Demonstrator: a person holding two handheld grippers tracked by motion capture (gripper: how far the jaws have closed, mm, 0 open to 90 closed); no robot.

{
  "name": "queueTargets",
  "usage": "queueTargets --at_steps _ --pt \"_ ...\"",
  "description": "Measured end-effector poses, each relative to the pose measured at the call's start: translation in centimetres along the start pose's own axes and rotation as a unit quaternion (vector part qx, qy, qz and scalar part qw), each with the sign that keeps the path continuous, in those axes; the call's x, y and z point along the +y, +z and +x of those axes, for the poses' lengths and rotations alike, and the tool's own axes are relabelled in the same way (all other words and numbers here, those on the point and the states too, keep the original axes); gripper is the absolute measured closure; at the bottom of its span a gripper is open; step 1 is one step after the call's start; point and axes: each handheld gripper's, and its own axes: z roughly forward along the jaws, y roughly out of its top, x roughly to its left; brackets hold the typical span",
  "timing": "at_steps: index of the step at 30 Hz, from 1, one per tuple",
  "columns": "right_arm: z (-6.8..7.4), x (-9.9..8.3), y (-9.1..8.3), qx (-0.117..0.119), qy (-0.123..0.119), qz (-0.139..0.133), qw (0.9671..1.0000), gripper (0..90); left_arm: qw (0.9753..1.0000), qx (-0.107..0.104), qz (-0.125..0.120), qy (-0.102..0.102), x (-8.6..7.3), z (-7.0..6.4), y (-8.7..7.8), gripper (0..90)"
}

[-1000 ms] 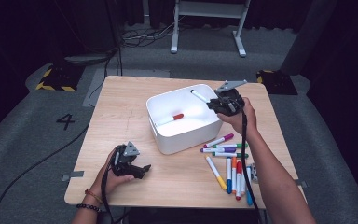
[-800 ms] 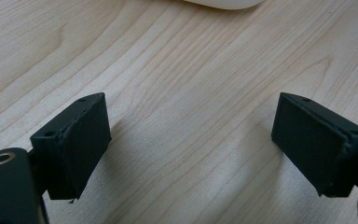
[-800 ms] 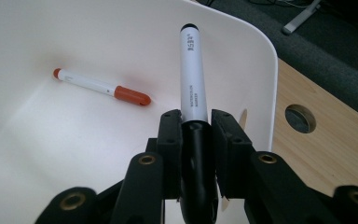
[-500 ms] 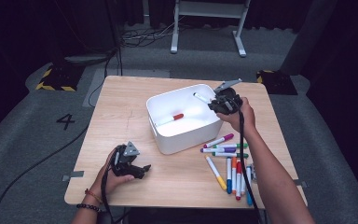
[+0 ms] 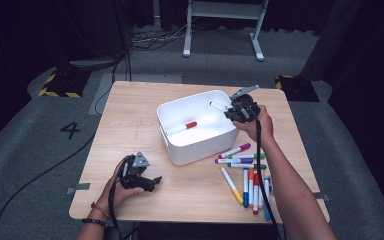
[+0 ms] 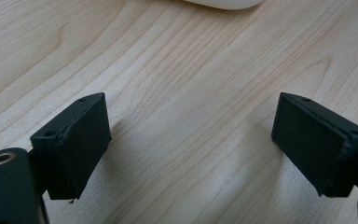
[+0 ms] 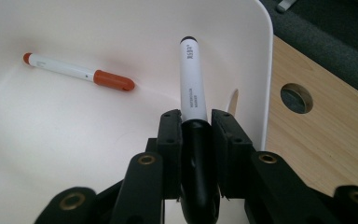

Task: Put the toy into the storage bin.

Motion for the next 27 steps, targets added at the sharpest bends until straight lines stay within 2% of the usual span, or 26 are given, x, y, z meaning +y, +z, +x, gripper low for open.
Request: queueTargets --at_steps 11,14,22,27 --pt "0.5 0.0 0.0 0.002 0.007 -0.015 0.9999 70.7 1.0000 0.000 0.000 0.000 0.0 0.0 0.0 11.7" --pt "0.6 -0.1 -0.3 0.003 0.003 -0.021 0.9998 69.2 1.0000 0.000 0.000 0.000 0.0 0.0 0.0 11.7" --pt "0.9 -0.4 -1.7 0.003 -0.003 -0.036 0.9993 64.3 1.0000 0.000 0.000 0.000 0.0 0.0 0.0 11.7" --pt "1.2 -0.9 -2.8 0.012 -0.008 -0.046 0.9988 60.5 1.0000 0.000 0.000 0.000 0.0 0.0 0.0 11.7"
